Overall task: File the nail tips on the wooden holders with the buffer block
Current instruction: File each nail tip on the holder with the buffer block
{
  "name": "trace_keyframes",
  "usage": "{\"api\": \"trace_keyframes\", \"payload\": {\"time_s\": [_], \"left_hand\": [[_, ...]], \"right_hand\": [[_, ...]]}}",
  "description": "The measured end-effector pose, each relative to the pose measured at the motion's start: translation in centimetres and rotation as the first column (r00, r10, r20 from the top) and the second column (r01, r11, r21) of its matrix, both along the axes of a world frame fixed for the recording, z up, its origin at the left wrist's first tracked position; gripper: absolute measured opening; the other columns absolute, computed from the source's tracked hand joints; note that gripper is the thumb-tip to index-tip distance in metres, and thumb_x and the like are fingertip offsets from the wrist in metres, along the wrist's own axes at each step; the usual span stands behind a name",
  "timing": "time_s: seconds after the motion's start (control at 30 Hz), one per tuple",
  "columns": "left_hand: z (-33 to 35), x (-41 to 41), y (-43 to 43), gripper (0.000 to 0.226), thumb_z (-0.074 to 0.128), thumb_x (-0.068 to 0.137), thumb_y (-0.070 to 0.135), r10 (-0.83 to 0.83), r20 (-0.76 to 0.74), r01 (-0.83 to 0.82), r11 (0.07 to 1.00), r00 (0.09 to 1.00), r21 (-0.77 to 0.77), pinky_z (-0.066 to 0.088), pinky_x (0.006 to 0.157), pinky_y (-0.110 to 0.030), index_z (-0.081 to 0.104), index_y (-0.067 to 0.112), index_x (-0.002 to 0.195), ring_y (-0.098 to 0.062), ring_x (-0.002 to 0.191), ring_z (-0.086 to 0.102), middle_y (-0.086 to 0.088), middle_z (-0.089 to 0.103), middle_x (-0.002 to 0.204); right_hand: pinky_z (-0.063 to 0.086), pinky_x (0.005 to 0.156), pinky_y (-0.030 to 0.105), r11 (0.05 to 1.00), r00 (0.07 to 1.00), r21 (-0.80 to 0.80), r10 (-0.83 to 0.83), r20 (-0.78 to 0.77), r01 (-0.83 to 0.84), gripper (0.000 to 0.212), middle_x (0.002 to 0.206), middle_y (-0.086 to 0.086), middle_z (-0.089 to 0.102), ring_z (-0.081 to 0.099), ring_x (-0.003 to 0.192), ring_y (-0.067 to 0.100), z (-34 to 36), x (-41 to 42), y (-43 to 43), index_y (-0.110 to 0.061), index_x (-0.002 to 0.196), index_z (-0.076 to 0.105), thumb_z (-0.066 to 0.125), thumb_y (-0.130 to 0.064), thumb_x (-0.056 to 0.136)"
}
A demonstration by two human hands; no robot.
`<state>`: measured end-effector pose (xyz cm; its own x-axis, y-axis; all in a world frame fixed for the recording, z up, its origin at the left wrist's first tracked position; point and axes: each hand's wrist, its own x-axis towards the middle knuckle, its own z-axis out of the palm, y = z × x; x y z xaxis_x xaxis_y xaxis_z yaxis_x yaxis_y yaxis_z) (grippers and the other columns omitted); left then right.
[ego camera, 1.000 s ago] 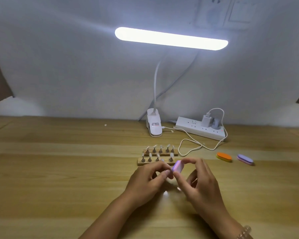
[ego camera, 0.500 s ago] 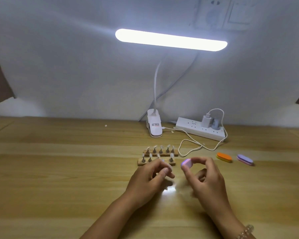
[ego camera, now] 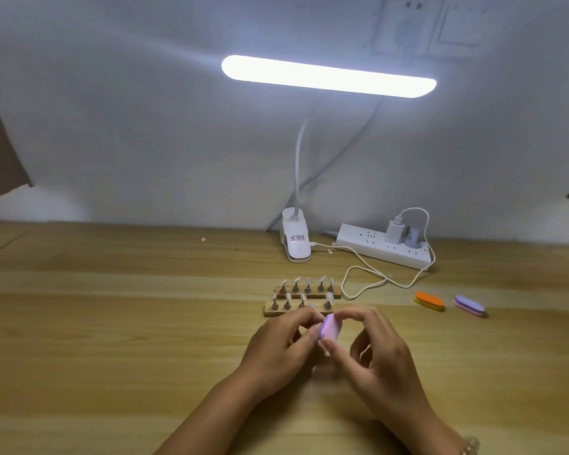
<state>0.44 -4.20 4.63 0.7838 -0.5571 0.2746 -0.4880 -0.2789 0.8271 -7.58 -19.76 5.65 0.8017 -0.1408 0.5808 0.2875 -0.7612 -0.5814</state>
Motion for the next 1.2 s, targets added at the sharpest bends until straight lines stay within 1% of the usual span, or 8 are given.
{"api": "trace_keyframes", "payload": {"time_s": [0.07, 0.2, 0.33, 0.43, 0.57, 0.67, 0.73, 1.2], "left_hand": [[-0.06, -0.04, 0.00, 0.018, 0.048, 0.093, 0.039, 0.001, 0.008, -0.001, 1.000, 1.000, 0.006, 0.051, 0.075, -0.044, 0.065, 0.033, 0.095, -0.016, 0.081, 0.063, 0.018, 0.066, 0.088], [-0.20, -0.03, 0.03, 0.018, 0.049, 0.093, 0.036, -0.006, 0.009, 0.006, 1.000, 1.000, 0.003, 0.051, 0.073, -0.045, 0.066, 0.033, 0.097, -0.015, 0.080, 0.062, 0.017, 0.065, 0.087], [-0.14, 0.07, 0.00, 0.016, 0.049, 0.093, 0.037, 0.002, 0.002, -0.002, 1.000, 1.000, 0.002, 0.051, 0.074, -0.047, 0.065, 0.036, 0.094, -0.019, 0.079, 0.063, 0.016, 0.067, 0.085], [-0.06, 0.00, 0.04, 0.017, 0.049, 0.093, 0.035, 0.001, -0.007, -0.002, 1.000, 1.000, -0.019, 0.050, 0.075, -0.048, 0.067, 0.034, 0.094, -0.016, 0.081, 0.063, 0.015, 0.067, 0.086], [-0.07, 0.09, 0.02, 0.016, 0.050, 0.093, 0.036, 0.005, -0.013, -0.005, 1.000, 1.000, -0.017, 0.050, 0.076, -0.049, 0.066, 0.036, 0.090, -0.023, 0.079, 0.063, 0.015, 0.067, 0.083], [-0.07, 0.04, 0.05, 0.016, 0.049, 0.094, 0.036, 0.003, -0.012, -0.004, 1.000, 1.000, -0.010, 0.050, 0.075, -0.050, 0.065, 0.039, 0.090, -0.020, 0.078, 0.061, 0.018, 0.065, 0.083], [-0.03, 0.09, 0.00, 0.016, 0.049, 0.093, 0.038, 0.007, -0.015, -0.007, 1.000, 1.000, -0.003, 0.050, 0.076, -0.049, 0.065, 0.041, 0.090, -0.020, 0.080, 0.062, 0.018, 0.066, 0.084], [-0.28, 0.07, -0.04, 0.016, 0.050, 0.092, 0.039, -0.010, -0.003, 0.011, 0.999, 1.000, 0.040, 0.051, 0.074, -0.045, 0.065, 0.038, 0.096, -0.014, 0.078, 0.063, 0.018, 0.067, 0.086]], "right_hand": [[0.051, 0.055, 0.035, 0.995, 0.998, 0.069, -0.067, -0.015, 0.068, 0.027, 0.095, -0.015, 0.060, 0.058, 0.055, 0.007, -0.05, 0.22, -0.44, -0.027, 0.101, 0.061, 0.079, -0.024, 0.080], [0.048, 0.052, 0.025, 0.998, 1.000, -0.066, 0.019, 0.022, -0.018, 0.030, 0.106, -0.017, 0.058, 0.054, 0.054, 0.002, -0.06, -0.27, 0.20, -0.024, 0.104, 0.061, 0.078, -0.030, 0.080], [0.050, 0.055, 0.033, 0.996, 0.997, 0.052, -0.071, -0.015, 0.071, 0.030, 0.095, -0.016, 0.057, 0.057, 0.054, 0.007, -0.22, 0.24, -0.46, -0.028, 0.099, 0.058, 0.081, -0.026, 0.079], [0.048, 0.051, 0.026, 0.998, 1.000, -0.060, 0.008, 0.017, -0.007, 0.032, 0.100, -0.018, 0.056, 0.054, 0.053, 0.003, -0.20, -0.19, 0.04, -0.027, 0.102, 0.058, 0.080, -0.032, 0.079], [0.051, 0.054, 0.034, 0.995, 0.997, 0.064, -0.069, -0.016, 0.070, 0.030, 0.094, -0.017, 0.057, 0.056, 0.053, 0.008, -0.23, 0.28, -0.41, -0.029, 0.099, 0.058, 0.080, -0.027, 0.079], [0.044, 0.051, 0.021, 0.999, 1.000, -0.035, 0.023, 0.005, -0.023, 0.030, 0.098, -0.017, 0.057, 0.050, 0.050, 0.007, -0.21, -0.14, 0.04, -0.028, 0.100, 0.058, 0.079, -0.031, 0.079], [0.038, 0.051, 0.016, 0.998, 1.000, 0.056, 0.000, -0.020, 0.001, 0.029, 0.094, -0.015, 0.058, 0.049, 0.047, 0.009, -0.16, 0.07, -0.31, -0.029, 0.097, 0.058, 0.081, -0.027, 0.078], [0.041, 0.053, 0.019, 0.997, 0.999, 0.069, 0.030, -0.031, -0.028, 0.027, 0.098, -0.017, 0.059, 0.053, 0.051, 0.011, -0.01, 0.17, -0.16, -0.030, 0.097, 0.059, 0.079, -0.031, 0.080]]}}
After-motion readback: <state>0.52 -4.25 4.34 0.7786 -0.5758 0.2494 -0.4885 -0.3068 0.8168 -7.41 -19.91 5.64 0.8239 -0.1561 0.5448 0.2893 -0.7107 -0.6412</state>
